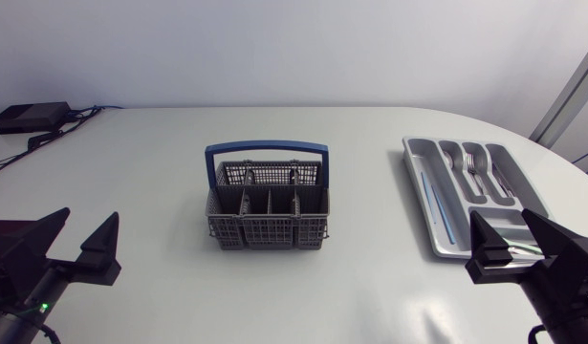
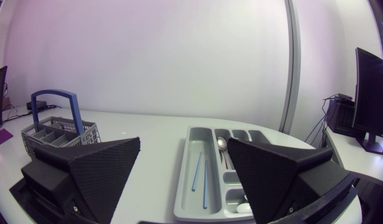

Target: Unload the cutlery basket into the drawer organizer.

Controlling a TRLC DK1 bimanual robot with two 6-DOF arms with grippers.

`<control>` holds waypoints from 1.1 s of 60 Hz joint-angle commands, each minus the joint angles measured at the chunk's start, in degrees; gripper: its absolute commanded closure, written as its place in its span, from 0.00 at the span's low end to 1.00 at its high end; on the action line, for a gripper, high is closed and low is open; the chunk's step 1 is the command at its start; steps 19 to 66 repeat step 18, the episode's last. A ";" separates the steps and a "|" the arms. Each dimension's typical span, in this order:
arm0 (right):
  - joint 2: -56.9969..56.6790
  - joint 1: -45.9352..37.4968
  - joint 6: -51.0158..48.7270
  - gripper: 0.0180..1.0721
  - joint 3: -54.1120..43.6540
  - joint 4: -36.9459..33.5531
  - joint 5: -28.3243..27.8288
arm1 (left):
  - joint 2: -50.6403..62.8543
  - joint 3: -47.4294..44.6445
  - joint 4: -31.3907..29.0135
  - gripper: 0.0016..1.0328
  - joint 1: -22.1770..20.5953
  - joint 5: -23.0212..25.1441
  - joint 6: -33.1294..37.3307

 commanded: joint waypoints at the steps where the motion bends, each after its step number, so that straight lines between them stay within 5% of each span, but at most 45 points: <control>1: -0.25 -0.25 1.48 0.04 -1.15 1.02 -0.16 | -2.75 -1.90 -1.13 0.04 -0.87 -1.35 -2.83; 66: -0.25 -0.25 1.48 0.04 -1.15 1.02 -0.16 | -5.26 -2.48 -2.87 0.04 -1.50 -2.81 -4.19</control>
